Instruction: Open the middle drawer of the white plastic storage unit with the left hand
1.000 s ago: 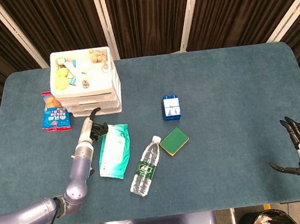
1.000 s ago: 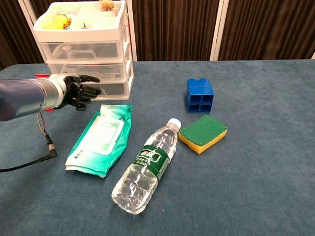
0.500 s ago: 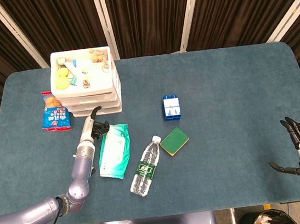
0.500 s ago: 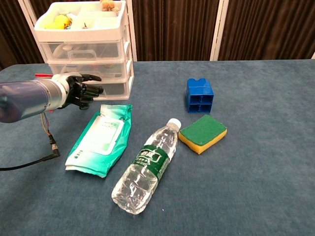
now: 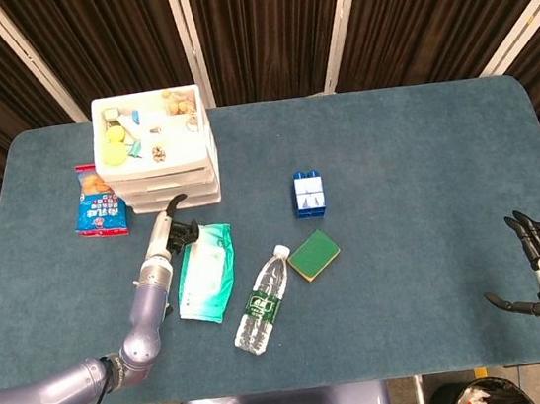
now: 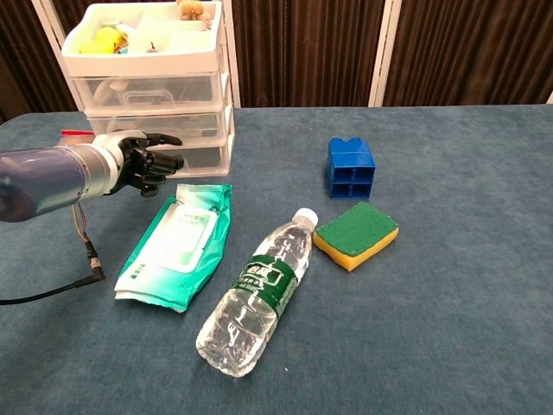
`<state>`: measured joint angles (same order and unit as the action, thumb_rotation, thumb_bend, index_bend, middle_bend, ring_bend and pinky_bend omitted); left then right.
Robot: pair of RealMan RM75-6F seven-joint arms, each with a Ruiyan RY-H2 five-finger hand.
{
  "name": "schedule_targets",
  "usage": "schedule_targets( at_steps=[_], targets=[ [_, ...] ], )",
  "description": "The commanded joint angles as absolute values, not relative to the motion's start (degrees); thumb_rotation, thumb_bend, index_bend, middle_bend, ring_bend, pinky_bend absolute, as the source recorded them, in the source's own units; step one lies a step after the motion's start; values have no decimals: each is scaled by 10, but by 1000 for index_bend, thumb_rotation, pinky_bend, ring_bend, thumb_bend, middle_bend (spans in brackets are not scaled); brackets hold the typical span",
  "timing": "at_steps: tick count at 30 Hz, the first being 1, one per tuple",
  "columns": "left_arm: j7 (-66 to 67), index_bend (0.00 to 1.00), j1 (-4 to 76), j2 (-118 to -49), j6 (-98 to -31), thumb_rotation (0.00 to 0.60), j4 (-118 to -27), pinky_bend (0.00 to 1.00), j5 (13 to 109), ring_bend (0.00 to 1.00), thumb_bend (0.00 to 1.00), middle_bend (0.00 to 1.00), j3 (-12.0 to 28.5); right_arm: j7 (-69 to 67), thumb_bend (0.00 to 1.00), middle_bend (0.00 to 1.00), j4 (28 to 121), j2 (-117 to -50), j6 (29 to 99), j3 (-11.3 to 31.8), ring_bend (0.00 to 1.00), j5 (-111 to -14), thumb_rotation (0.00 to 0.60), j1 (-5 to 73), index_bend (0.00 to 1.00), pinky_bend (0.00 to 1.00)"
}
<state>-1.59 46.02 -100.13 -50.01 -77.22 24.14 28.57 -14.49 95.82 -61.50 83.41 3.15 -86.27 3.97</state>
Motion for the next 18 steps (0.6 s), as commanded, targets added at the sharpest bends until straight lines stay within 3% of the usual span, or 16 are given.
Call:
schedule_targets(
  at_steps=[1,18],
  targets=[
    [-16,148,458,-1000,-500,600,-777,862,244,937,618,984,283,-144,116,0,958,-615,834,32,0,-863,600,40,0,0],
    [-23,154,442,-985,-499,600,-816,862,261,937,619,986,270,-145,115,0,957,-615,835,32,0,-863,600,39,0,0]
  ],
)
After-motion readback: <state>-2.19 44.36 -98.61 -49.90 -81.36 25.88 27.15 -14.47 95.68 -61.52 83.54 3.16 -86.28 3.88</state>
